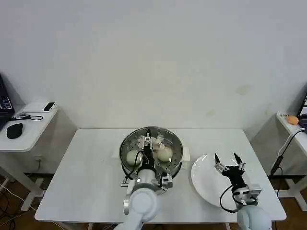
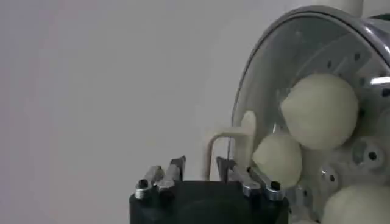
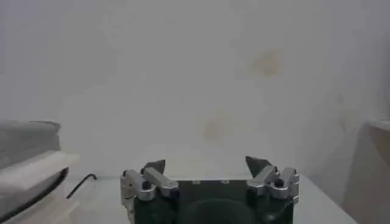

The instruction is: Take steamed baozi put them in steamer then cover it.

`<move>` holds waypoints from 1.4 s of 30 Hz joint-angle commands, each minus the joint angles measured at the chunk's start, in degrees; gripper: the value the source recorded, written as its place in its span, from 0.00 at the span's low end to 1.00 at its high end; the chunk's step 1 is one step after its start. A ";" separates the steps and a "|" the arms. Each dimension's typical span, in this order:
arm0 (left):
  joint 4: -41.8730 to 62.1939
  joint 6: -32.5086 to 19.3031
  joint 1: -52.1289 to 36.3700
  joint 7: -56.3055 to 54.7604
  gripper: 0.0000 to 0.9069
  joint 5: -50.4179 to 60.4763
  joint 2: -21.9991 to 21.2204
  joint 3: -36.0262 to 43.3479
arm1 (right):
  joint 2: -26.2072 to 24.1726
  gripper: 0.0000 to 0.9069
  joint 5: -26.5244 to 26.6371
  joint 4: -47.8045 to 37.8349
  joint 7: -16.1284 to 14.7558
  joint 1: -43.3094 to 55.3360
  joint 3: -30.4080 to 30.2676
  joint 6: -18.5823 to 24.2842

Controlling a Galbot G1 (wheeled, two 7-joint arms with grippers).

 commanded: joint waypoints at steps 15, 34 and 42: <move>-19.12 -3.16 8.94 -0.38 1.00 -16.52 9.71 -7.20 | -1.51 1.00 4.41 1.81 0.23 -0.85 -0.24 -1.84; -13.17 -20.36 26.57 -10.44 1.00 -83.70 14.01 -44.66 | -1.52 1.00 2.38 4.56 2.92 -3.69 -4.25 -4.00; -9.08 -20.06 29.44 -10.00 1.00 -87.60 13.25 -47.90 | -1.31 1.00 3.36 3.27 5.32 -2.20 -5.37 -6.33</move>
